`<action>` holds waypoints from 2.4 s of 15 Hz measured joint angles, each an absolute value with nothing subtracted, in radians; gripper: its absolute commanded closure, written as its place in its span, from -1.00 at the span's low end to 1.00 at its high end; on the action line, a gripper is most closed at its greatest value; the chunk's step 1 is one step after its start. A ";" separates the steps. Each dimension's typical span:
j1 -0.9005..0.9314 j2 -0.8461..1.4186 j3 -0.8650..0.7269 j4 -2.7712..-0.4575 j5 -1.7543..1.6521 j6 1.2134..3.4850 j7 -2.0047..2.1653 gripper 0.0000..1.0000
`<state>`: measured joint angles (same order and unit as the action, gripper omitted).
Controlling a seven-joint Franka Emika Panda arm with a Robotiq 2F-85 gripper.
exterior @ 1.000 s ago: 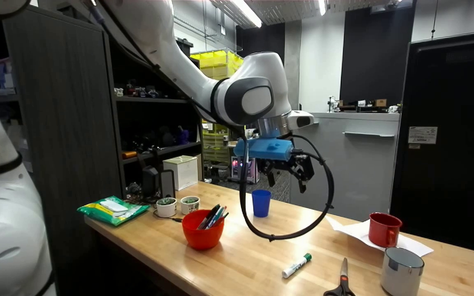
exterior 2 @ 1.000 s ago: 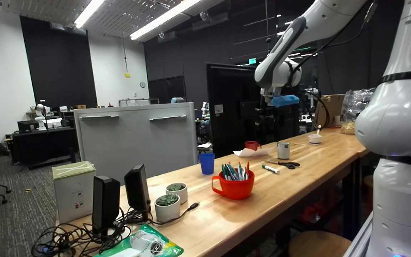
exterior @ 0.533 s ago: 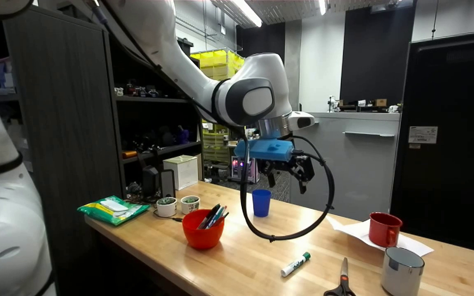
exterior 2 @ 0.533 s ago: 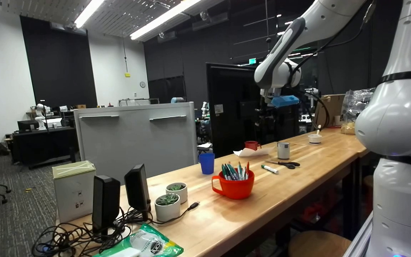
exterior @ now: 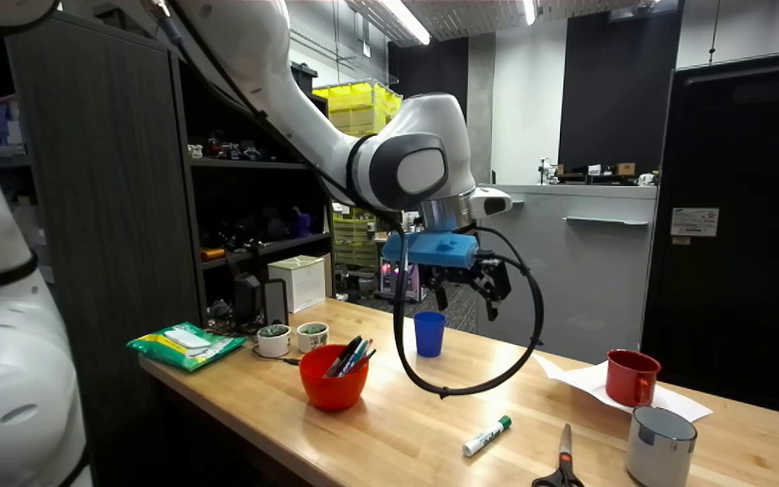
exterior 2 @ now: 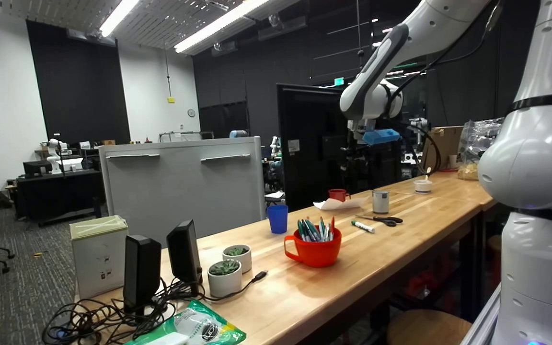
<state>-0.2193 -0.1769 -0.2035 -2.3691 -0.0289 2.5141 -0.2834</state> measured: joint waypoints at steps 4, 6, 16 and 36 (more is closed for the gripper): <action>-0.170 -0.144 -0.185 -2.369 -0.029 2.519 -0.264 -1.00; -0.145 -0.121 -0.166 -2.368 -0.029 2.534 -0.243 -1.00; -0.080 0.066 -0.078 -2.246 -0.029 2.624 -0.127 -1.00; -0.061 0.506 -0.079 -1.723 -0.032 2.550 -0.043 -1.00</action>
<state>-0.0605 0.5061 -0.0793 -1.7232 -0.0320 2.5495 -0.0434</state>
